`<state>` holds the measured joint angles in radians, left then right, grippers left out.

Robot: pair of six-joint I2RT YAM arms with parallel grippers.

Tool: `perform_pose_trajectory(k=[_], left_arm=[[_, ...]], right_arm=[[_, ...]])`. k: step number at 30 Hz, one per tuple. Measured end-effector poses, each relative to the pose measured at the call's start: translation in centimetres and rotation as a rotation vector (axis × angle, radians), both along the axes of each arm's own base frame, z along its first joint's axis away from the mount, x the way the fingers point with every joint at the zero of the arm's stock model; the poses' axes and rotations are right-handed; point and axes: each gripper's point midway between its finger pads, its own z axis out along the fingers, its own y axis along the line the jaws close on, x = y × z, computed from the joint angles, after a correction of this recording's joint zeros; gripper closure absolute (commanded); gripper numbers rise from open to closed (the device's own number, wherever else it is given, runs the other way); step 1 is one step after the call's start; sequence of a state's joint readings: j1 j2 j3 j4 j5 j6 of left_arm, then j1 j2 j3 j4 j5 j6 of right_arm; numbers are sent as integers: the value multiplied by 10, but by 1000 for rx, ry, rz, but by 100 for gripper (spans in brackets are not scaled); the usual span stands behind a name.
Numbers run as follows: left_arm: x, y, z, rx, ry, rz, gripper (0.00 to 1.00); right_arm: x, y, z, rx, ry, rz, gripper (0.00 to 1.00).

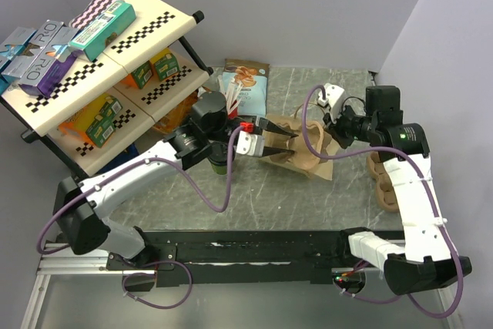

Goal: Pack the takeout coffee

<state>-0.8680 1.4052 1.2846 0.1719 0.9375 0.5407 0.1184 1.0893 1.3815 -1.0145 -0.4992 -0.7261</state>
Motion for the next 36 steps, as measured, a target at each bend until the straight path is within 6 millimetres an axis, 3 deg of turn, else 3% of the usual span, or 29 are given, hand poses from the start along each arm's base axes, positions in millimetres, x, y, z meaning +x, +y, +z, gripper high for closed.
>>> perform_pose_trajectory(k=[6, 16, 27, 36], left_arm=[[16, -9, -21, 23, -70, 18, 99], [17, -14, -41, 88, -109, 1, 99], [47, -33, -101, 269, -58, 97, 99], [55, -46, -108, 358, -74, 195, 99]], right_arm=[[-3, -1, 5, -4, -22, 1, 100], [-3, -2, 3, -21, -24, 11, 100], [0, 0, -2, -58, -19, 48, 100], [-2, 4, -3, -103, -38, 74, 100]])
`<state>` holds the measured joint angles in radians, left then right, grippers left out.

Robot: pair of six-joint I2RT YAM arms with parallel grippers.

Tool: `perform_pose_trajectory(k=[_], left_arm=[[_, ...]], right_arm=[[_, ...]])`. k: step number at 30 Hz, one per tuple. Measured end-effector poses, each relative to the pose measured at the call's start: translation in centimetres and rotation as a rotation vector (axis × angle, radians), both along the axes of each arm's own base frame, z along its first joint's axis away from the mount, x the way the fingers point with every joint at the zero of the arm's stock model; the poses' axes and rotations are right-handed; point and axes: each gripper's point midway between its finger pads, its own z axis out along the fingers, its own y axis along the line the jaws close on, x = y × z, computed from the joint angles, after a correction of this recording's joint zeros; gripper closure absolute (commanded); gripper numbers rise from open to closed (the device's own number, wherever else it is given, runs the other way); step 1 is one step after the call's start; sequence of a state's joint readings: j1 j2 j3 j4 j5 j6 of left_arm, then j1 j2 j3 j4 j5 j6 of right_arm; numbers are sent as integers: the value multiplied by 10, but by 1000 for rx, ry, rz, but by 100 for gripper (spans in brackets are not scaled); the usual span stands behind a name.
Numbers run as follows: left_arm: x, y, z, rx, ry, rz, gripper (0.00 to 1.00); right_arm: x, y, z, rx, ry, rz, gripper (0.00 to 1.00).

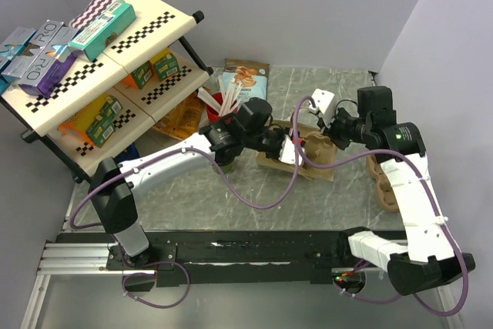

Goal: Pack the takeout coffee

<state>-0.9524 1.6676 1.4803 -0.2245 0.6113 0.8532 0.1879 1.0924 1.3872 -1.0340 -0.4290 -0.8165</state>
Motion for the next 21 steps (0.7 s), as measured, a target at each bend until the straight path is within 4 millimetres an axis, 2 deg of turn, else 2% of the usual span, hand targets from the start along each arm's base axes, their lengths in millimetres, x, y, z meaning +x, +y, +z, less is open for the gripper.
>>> perform_pose_trajectory(k=[9, 14, 21], left_arm=[[-3, -1, -2, 107, -32, 102, 99], [-1, 11, -11, 151, -37, 147, 99], [1, 26, -18, 187, -55, 183, 99]], right_arm=[[-6, -8, 0, -24, -30, -52, 100], [-7, -10, -8, -34, -37, -62, 100], [-8, -7, -6, -17, -40, -54, 100]])
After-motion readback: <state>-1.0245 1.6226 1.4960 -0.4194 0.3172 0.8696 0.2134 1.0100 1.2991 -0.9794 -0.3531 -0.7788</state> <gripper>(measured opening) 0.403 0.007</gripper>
